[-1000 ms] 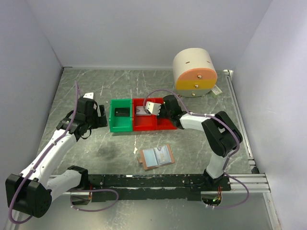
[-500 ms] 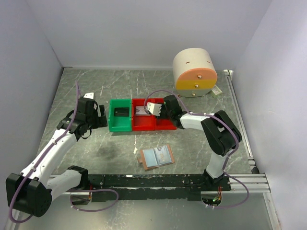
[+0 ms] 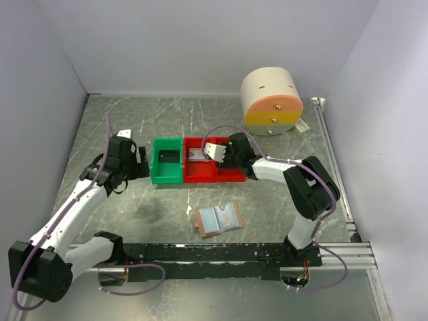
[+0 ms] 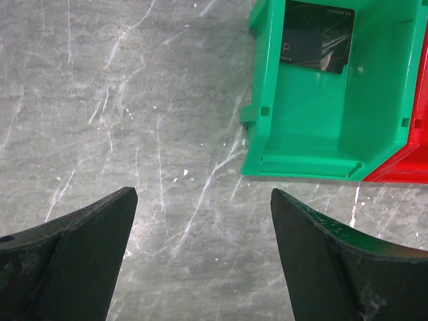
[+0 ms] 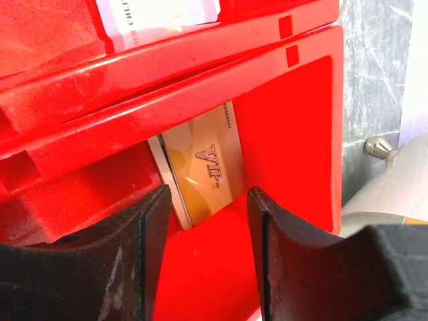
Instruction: Take the credit cards out of the card holder
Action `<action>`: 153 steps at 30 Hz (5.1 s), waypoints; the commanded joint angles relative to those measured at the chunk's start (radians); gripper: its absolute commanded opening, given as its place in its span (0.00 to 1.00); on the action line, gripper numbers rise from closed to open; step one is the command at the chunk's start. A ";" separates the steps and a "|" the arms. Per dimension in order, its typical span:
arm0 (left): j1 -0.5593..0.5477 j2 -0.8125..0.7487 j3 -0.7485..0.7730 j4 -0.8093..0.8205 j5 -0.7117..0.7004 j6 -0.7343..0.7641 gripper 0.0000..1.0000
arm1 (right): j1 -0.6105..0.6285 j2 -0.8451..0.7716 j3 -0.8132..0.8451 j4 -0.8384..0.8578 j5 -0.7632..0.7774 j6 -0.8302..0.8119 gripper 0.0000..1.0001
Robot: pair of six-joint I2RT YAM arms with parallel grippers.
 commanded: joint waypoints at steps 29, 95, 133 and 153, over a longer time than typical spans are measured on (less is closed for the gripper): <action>-0.092 -0.189 -0.211 0.427 0.734 -0.365 0.93 | 0.018 -0.822 -0.423 -0.280 -0.282 1.794 0.49; -0.813 0.565 -0.349 1.132 0.213 -0.876 0.16 | 0.111 -0.684 -0.651 -0.296 -0.241 1.865 0.29; -0.813 0.508 -0.358 1.047 0.186 -0.885 0.10 | 0.111 -0.681 -0.635 -0.306 -0.244 1.865 0.30; -0.813 0.520 -0.331 1.003 0.187 -0.866 0.10 | 0.172 -0.612 -0.540 -0.306 -0.187 1.860 0.31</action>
